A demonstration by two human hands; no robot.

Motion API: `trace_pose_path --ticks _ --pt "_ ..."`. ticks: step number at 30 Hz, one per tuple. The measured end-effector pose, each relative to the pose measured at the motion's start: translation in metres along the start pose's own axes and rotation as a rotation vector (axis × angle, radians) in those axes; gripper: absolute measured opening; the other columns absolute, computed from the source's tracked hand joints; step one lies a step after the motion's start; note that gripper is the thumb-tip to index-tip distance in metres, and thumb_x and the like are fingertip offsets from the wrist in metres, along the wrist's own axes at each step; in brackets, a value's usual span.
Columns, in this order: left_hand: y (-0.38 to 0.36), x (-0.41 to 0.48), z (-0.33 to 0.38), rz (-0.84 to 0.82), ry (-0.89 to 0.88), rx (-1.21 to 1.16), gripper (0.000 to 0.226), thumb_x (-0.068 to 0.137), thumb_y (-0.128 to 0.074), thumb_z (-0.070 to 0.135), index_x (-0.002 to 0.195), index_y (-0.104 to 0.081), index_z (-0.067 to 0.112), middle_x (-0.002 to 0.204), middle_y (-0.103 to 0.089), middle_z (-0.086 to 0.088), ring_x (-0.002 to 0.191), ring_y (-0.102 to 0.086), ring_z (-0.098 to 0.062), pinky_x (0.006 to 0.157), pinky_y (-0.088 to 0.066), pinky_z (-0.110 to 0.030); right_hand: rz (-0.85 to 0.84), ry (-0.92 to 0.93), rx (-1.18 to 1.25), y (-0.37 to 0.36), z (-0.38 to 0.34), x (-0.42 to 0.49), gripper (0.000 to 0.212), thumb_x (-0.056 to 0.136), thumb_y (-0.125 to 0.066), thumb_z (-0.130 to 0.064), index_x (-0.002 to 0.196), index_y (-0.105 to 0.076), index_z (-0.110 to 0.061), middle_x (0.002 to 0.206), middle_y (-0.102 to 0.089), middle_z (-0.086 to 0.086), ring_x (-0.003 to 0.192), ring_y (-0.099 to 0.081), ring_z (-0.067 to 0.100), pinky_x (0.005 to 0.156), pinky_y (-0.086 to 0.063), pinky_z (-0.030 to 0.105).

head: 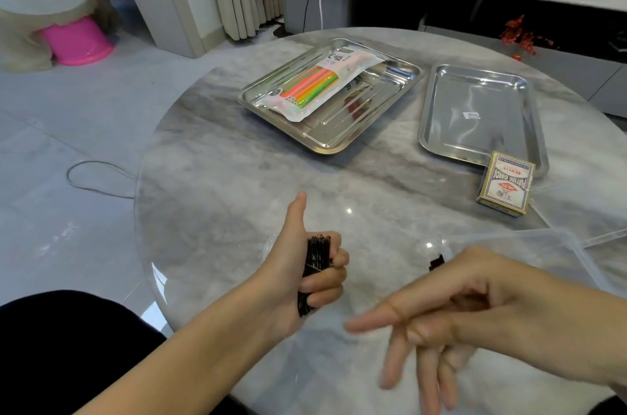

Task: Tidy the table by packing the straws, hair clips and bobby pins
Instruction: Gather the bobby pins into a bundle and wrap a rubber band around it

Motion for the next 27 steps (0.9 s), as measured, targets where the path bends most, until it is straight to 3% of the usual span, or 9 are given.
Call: trace_pose_path --ticks 3,5,7,10,12,16,22,25,27 --pt "-0.002 0.001 0.005 -0.059 -0.017 -0.011 0.065 0.091 -0.023 0.064 0.054 -0.03 0.011 0.036 -0.036 0.001 0.023 -0.016 -0.007 0.031 -0.012 -0.011 -0.155 0.198 0.325 -0.007 -0.002 0.001 0.054 0.092 -0.052 -0.004 0.136 -0.049 -0.035 0.13 -0.06 0.008 0.079 -0.071 0.013 0.065 -0.057 0.018" --pt "-0.007 -0.002 0.009 -0.058 -0.069 -0.035 0.063 0.091 -0.022 0.064 0.055 -0.025 0.012 0.033 -0.029 0.002 0.024 -0.014 -0.009 0.031 -0.013 -0.013 -0.26 0.366 0.624 -0.016 0.0 0.013 0.065 0.096 -0.036 0.008 0.15 -0.021 -0.026 0.149 -0.035 0.016 0.091 -0.07 0.019 0.07 -0.057 0.017" --pt "-0.008 -0.001 0.012 -0.061 -0.134 -0.102 0.066 0.09 -0.021 0.065 0.051 -0.028 0.013 0.033 -0.022 0.002 0.029 -0.01 -0.01 0.03 -0.014 -0.014 -0.078 0.484 0.732 -0.019 0.005 0.024 0.064 0.098 -0.032 0.009 0.148 0.0 -0.015 0.154 -0.021 0.009 0.109 -0.064 0.017 0.078 -0.055 0.017" --pt "-0.009 -0.002 0.012 -0.034 -0.259 -0.144 0.069 0.091 -0.018 0.064 0.047 -0.033 0.014 0.033 -0.021 0.001 0.026 -0.011 -0.009 0.031 -0.013 -0.013 0.286 0.469 0.933 -0.016 0.017 0.038 0.098 0.061 -0.085 -0.003 0.142 -0.032 -0.015 0.138 -0.053 0.001 0.115 -0.061 0.019 0.061 -0.057 0.017" --pt "-0.01 -0.005 0.012 0.017 -0.366 -0.068 0.07 0.091 -0.014 0.064 0.047 -0.033 0.013 0.04 -0.018 -0.002 0.025 -0.012 -0.01 0.033 -0.013 -0.014 0.549 0.498 0.844 -0.014 0.026 0.037 0.114 0.033 -0.097 -0.014 0.134 -0.045 -0.013 0.127 -0.063 0.007 0.112 -0.064 0.023 0.069 -0.057 0.02" --pt "-0.014 -0.015 0.013 0.083 -0.554 -0.007 0.071 0.093 -0.009 0.061 0.047 -0.034 0.012 0.046 -0.018 -0.006 0.029 -0.012 -0.011 0.04 -0.01 -0.024 0.761 0.467 0.669 -0.017 0.036 0.043 0.119 0.015 -0.097 -0.018 0.126 -0.053 -0.01 0.119 -0.068 0.003 0.109 -0.065 0.016 0.074 -0.055 0.018" --pt "-0.022 -0.023 0.007 -0.034 -0.68 0.069 0.073 0.081 -0.007 0.073 0.059 -0.031 0.007 0.057 -0.019 -0.016 0.043 -0.019 -0.015 0.038 -0.024 -0.016 0.888 0.415 0.118 -0.027 0.03 0.043 0.086 0.033 -0.092 -0.045 0.114 -0.067 -0.036 0.111 -0.069 -0.017 0.108 -0.063 0.001 0.089 -0.05 0.015" --pt "-0.023 -0.023 -0.001 -0.05 -0.675 0.145 0.086 0.072 0.004 0.081 0.074 -0.038 0.007 0.055 -0.033 -0.003 0.041 -0.028 -0.007 0.038 -0.026 -0.012 1.007 0.432 -0.052 -0.026 0.026 0.038 0.064 0.045 -0.084 -0.046 0.105 -0.064 -0.053 0.098 -0.071 -0.024 0.098 -0.066 -0.003 0.082 -0.052 0.012" --pt "-0.025 -0.027 0.0 -0.073 -0.715 0.132 0.081 0.061 -0.016 0.09 0.085 -0.048 0.02 0.07 -0.041 0.003 0.043 -0.038 -0.001 0.04 -0.033 -0.009 1.048 0.444 -0.115 -0.028 0.022 0.036 0.057 0.049 -0.08 -0.045 0.103 -0.065 -0.052 0.093 -0.071 -0.025 0.093 -0.067 -0.005 0.079 -0.053 0.011"
Point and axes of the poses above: each hand's wrist, its own x-axis towards the middle knuckle, its own y-axis out of the back of the hand, z = x × y, the point moved 3 cm from there along x, towards the middle knuckle
